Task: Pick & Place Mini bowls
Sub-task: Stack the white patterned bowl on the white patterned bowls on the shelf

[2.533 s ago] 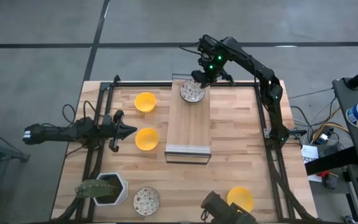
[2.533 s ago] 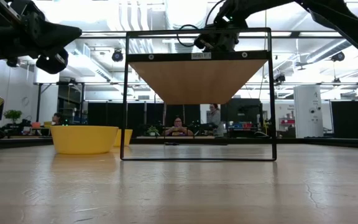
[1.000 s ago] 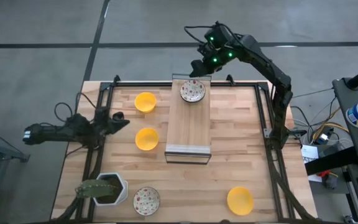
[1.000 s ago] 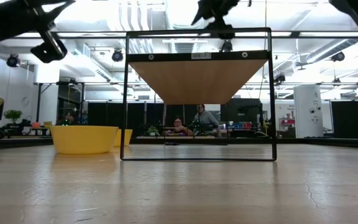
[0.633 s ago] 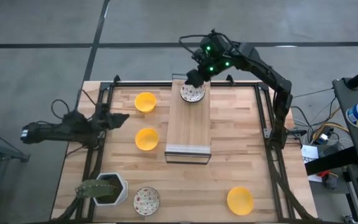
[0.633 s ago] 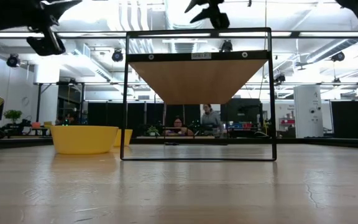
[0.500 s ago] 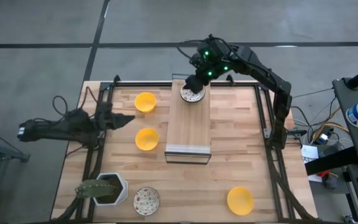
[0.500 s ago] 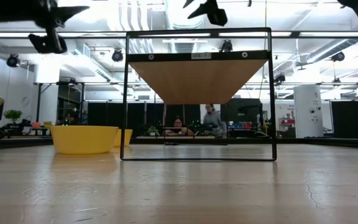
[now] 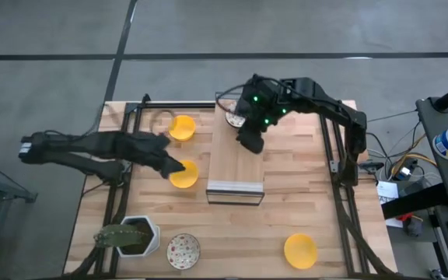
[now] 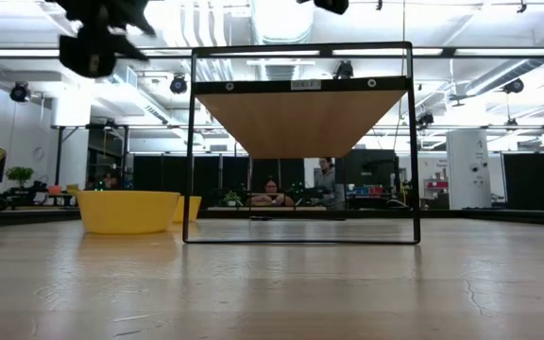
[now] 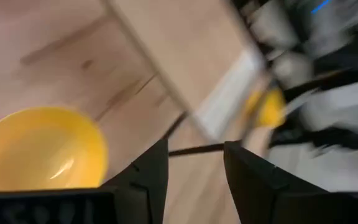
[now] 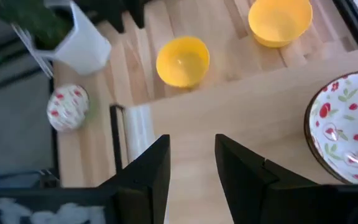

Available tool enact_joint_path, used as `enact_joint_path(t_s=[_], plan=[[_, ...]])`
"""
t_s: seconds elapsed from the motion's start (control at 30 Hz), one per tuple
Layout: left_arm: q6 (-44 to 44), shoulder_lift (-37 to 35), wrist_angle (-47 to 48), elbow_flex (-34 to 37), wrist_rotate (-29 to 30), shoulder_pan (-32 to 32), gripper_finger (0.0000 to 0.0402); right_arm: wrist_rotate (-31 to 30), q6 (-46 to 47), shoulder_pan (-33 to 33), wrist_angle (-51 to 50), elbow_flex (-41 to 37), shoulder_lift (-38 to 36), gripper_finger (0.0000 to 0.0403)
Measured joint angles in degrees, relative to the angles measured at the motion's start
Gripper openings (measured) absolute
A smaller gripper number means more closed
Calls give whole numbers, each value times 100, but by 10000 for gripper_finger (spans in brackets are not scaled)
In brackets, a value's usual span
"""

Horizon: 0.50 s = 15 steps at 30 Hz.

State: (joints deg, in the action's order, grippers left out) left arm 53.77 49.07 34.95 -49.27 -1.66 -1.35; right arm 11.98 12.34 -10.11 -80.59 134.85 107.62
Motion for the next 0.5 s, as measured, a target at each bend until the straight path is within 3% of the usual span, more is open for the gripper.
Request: enact_joint_path(t_s=[0.3, 0.5], plan=[[-318, 1304, 467, -724, -728, -430, 147, -104, -279, 497, -547, -2, -351, 121], [-467, 2005, 536, -886, -1005, -1102, 147, -853, 300, 740, -543, -1, -709, 113]])
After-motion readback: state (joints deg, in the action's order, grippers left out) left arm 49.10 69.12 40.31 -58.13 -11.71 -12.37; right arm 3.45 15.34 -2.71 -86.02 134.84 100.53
